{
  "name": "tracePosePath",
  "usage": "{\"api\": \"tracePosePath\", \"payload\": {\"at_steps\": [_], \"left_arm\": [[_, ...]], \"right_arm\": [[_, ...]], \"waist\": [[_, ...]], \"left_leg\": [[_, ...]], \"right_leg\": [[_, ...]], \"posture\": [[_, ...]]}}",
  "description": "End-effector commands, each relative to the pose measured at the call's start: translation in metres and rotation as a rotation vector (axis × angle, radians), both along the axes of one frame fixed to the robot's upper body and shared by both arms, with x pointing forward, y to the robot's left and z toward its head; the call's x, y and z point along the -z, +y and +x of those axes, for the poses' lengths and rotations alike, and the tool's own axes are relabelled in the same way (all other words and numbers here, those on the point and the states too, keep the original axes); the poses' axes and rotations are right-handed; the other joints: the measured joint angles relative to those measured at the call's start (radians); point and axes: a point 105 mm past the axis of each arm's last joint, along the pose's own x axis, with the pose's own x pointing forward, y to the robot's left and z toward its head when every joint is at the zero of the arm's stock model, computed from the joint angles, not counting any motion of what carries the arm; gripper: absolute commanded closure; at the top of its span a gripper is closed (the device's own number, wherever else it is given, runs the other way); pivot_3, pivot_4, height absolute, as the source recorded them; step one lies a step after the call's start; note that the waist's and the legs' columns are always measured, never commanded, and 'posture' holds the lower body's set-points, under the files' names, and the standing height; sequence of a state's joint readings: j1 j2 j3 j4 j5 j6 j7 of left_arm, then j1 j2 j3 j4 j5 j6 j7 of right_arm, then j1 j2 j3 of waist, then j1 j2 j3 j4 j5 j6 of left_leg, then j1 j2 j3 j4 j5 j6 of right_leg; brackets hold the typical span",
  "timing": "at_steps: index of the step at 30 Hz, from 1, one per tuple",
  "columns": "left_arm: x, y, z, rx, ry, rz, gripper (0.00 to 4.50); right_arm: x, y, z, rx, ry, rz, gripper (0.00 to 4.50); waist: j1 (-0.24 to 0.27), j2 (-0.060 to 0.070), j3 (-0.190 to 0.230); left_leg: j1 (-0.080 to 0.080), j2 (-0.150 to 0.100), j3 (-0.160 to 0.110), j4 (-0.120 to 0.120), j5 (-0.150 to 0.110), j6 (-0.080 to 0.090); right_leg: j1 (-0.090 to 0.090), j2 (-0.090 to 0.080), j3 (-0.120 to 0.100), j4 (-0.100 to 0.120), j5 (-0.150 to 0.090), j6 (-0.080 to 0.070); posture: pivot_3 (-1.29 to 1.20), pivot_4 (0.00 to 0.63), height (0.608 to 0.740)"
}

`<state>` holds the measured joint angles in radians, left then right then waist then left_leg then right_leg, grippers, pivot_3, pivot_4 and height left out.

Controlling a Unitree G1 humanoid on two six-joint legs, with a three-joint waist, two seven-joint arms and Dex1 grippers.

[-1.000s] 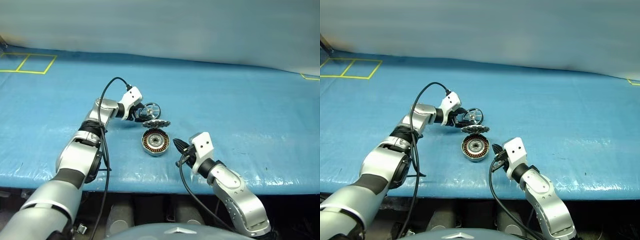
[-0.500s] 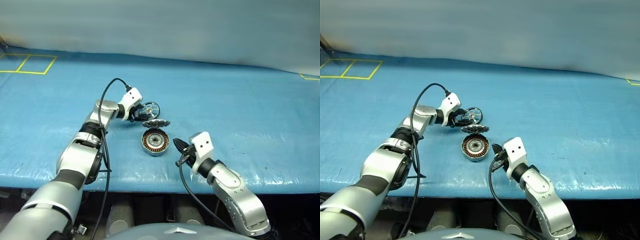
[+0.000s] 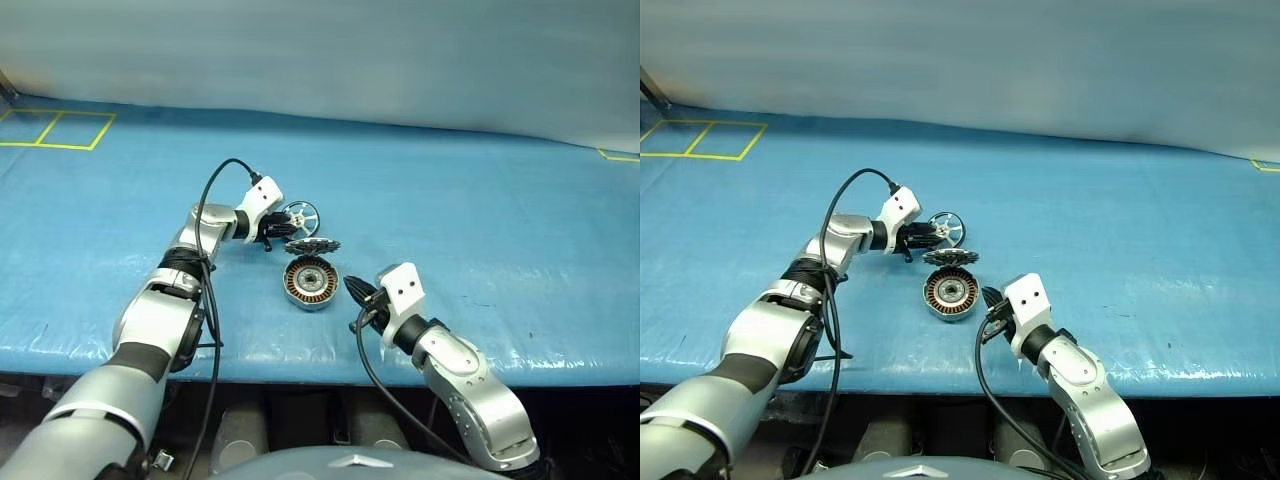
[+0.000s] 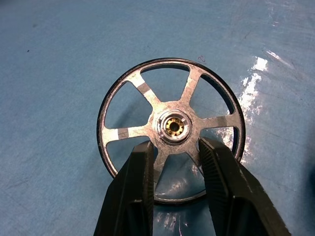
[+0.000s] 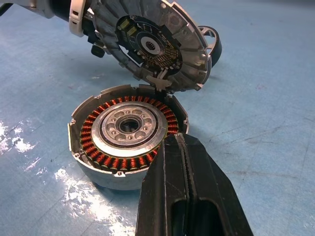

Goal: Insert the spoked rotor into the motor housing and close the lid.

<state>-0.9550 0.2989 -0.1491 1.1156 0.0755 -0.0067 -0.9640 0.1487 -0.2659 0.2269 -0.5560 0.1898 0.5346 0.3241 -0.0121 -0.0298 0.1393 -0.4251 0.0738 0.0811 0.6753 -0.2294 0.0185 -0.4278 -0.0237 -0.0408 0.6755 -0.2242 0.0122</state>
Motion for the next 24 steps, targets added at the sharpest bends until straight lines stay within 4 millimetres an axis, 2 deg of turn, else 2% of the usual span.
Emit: {"api": "tracePosePath", "payload": {"at_steps": [1, 4, 9, 12, 16, 24], "left_arm": [[-0.004, 0.011, -0.001, -0.005, -0.002, -0.001, 3.41], [-0.013, 0.022, 0.001, -0.021, -0.016, -0.023, 3.41], [-0.028, 0.053, -0.001, -0.059, -0.038, -0.031, 3.41], [-0.038, 0.075, -0.009, -0.063, -0.047, -0.024, 3.41], [-0.048, 0.099, -0.041, 0.004, -0.027, 0.007, 3.41], [-0.054, 0.106, -0.100, 0.074, 0.050, 0.025, 3.41]], "right_arm": [[-0.006, 0.000, 0.002, -0.002, -0.023, 0.007, 4.50], [-0.006, 0.000, 0.003, -0.003, -0.023, 0.009, 4.50], [-0.007, 0.003, 0.003, -0.010, -0.019, 0.017, 4.50], [-0.007, 0.004, 0.004, -0.018, -0.022, 0.019, 4.50], [-0.015, 0.005, 0.003, -0.048, -0.060, 0.038, 4.50], [-0.016, 0.003, -0.008, -0.114, -0.122, 0.082, 4.50]], "waist": [[-0.001, 0.000, 0.000], [-0.003, 0.000, 0.000], [-0.006, 0.000, 0.000], [-0.006, 0.000, 0.000], [-0.009, 0.001, 0.001], [0.004, 0.001, 0.001]], "left_leg": [[0.000, 0.000, 0.000, 0.000, 0.000, 0.000], [0.000, 0.001, 0.000, 0.001, 0.000, 0.000], [-0.001, 0.001, 0.000, 0.001, 0.000, 0.000], [-0.001, 0.001, 0.000, 0.001, 0.000, 0.000], [-0.001, 0.002, 0.000, 0.001, 0.000, 0.000], [-0.001, 0.006, 0.000, 0.000, 0.000, 0.000]], "right_leg": [[0.000, 0.000, 0.000, 0.000, 0.000, 0.000], [0.000, 0.000, 0.000, 0.001, 0.000, 0.000], [-0.001, 0.001, 0.000, 0.001, 0.000, -0.001], [-0.002, 0.000, 0.000, 0.001, -0.001, -0.001], [-0.002, 0.000, 0.000, 0.001, -0.002, -0.003], [-0.001, -0.003, 0.000, 0.001, -0.005, -0.008]], "posture": [[0.00, 0.150, 0.740], [0.00, 0.150, 0.740], [0.00, 0.150, 0.740], [0.00, 0.150, 0.740], [0.00, 0.150, 0.740], [0.00, 0.150, 0.740]]}}
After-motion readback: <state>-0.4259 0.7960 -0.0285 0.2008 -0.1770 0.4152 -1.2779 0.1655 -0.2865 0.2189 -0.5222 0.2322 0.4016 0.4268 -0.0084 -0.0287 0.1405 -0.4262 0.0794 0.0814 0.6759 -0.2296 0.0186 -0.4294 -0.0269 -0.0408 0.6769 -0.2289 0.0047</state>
